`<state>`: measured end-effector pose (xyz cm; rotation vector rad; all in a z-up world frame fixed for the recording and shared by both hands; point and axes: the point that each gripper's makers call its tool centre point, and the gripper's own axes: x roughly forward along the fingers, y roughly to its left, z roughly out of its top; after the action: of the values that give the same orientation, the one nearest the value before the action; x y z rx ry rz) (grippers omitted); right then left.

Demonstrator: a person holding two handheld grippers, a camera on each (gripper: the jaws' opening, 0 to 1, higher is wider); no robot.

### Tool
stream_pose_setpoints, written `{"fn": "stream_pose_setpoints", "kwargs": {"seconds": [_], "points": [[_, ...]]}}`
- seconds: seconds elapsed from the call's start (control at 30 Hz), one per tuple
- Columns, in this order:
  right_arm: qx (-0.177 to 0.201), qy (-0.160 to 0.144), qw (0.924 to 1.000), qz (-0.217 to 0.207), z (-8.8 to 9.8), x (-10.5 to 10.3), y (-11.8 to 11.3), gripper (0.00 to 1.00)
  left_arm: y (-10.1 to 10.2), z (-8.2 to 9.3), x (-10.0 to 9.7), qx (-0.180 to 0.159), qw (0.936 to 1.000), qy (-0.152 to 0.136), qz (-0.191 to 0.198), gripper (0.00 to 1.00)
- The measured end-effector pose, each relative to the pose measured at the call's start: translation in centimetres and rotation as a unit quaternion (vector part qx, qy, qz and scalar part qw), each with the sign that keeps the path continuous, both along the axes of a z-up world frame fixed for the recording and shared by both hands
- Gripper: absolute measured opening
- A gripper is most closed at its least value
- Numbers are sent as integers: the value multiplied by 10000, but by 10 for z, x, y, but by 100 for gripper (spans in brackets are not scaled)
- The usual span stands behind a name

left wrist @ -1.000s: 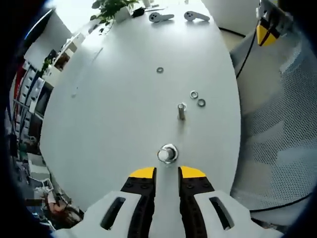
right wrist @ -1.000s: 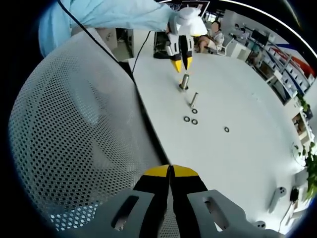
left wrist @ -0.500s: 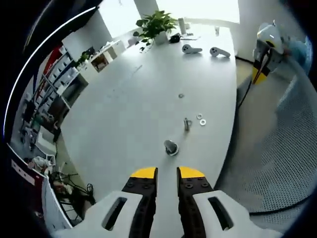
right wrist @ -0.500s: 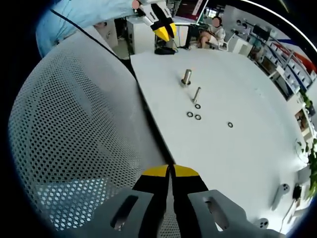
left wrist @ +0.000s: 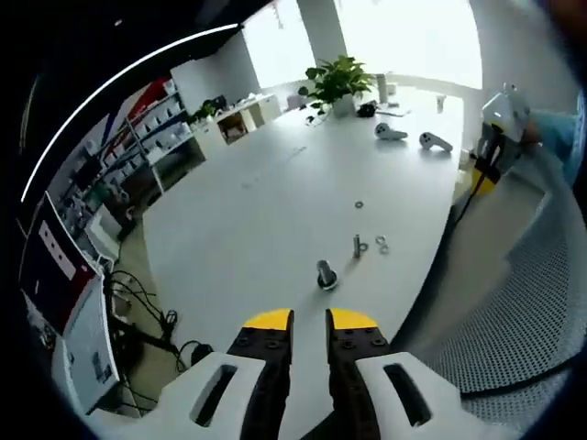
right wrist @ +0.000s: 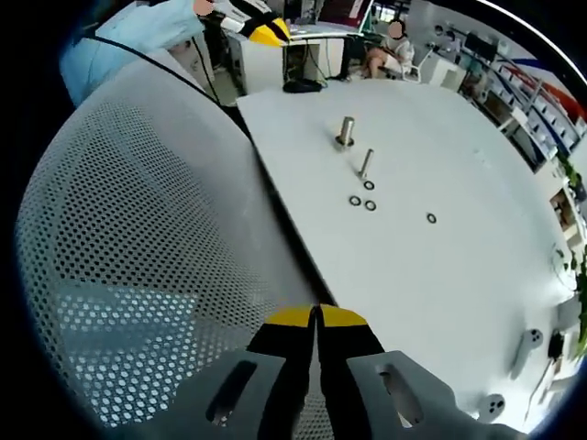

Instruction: Place the washer onto the threaded stud by aligning its center hole with the stud, sliding it down to the base, and recovering from edge contact or off-axis alignment until the washer reaches the visible bottom stop.

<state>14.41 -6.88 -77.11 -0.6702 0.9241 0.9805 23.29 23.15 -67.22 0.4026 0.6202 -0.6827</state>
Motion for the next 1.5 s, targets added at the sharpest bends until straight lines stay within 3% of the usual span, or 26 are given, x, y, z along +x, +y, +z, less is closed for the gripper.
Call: {"fn": "stream_pose_setpoints", "kwargs": {"seconds": [0.1,0.13,0.37,0.53,0.63,1.1,1.2,1.27,1.33,1.5], "points": [[114,-16,9997,-201,2,4,-1,4,-10,15,0,-722,9973,-59,105,11],[70,29,9996,-266,1,3,-3,3,-11,19,0,-791,9967,-119,110,11],[-84,-96,9989,-448,1,9,-11,5,-19,19,-5,-960,9952,-173,9,10],[-62,-222,9987,-452,4,12,-10,3,-29,10,-10,-1097,9939,-18,-126,10],[-35,-324,9986,-426,7,14,-9,3,-41,14,-14,-1255,9917,14,-263,9],[177,-376,9980,-469,12,16,-5,4,-67,32,-11,-1192,9917,-46,-471,9],[561,-418,9973,-202,20,14,7,3,-73,33,-10,-1157,9926,-50,-361,9],[485,-247,9981,-302,16,12,4,3,-79,32,-10,-1118,9933,9,-298,1],[555,-191,9983,-62,16,8,7,3,-86,32,-10,-1042,9943,-37,-239,0],[1356,295,9903,84,22,-5,19,4,-103,33,-12,-986,9951,40,-19,4]]}}
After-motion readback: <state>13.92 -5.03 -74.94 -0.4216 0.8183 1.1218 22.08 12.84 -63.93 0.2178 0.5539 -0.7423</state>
